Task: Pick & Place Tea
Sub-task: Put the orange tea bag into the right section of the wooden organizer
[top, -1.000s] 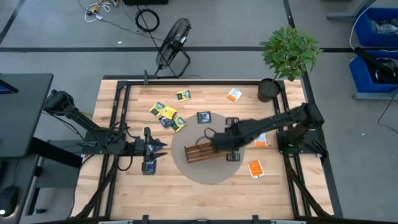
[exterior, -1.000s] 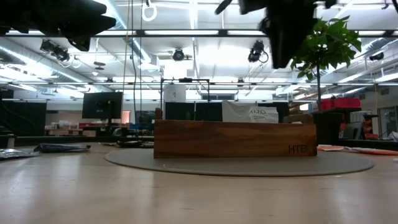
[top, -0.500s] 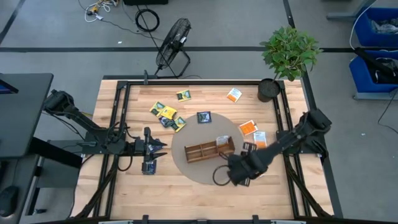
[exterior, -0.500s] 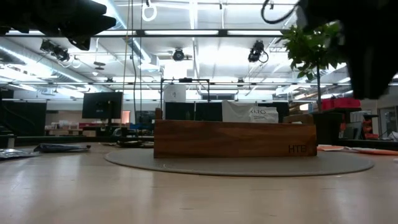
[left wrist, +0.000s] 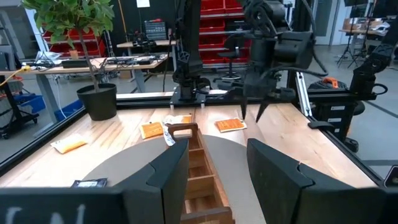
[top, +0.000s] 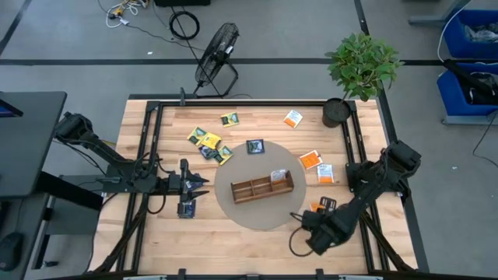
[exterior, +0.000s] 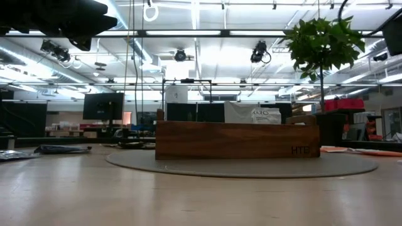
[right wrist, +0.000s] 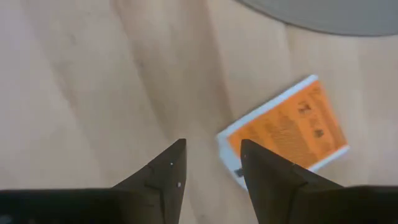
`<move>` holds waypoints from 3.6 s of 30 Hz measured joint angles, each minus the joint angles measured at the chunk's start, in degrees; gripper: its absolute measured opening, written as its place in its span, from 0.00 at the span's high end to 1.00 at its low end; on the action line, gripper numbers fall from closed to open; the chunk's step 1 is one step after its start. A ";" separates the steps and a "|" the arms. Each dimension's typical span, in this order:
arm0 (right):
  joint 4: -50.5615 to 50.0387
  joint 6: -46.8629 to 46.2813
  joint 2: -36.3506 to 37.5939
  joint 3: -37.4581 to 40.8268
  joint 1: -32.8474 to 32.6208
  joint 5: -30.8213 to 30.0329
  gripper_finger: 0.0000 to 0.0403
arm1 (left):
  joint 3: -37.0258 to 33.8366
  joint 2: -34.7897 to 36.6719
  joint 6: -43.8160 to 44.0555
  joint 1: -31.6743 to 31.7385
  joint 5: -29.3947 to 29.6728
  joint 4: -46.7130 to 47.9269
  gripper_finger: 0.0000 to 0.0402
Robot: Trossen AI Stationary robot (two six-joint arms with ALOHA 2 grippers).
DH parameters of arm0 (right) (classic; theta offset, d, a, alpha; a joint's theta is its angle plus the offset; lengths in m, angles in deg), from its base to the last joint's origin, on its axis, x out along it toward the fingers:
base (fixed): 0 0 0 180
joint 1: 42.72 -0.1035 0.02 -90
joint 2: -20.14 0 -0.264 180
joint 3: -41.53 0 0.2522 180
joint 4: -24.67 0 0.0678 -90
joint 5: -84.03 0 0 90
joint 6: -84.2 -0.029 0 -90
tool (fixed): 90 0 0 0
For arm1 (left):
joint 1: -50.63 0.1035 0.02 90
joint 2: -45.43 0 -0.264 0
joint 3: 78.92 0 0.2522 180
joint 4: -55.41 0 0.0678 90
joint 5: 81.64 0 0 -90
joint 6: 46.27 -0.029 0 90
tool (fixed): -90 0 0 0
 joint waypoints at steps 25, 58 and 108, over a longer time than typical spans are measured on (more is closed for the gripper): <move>9.25 -2.52 1.48 9.77 -1.53 1.39 0.97 | 0.00 -0.11 -0.13 0.00 0.00 -0.21 0.58; 33.33 23.25 23.61 6.99 29.07 19.54 1.00 | 0.07 -0.17 -3.64 14.30 -22.95 -5.69 0.58; 43.94 31.18 23.41 6.88 37.73 28.57 1.00 | 35.86 -41.48 -0.11 23.28 -41.19 4.73 0.58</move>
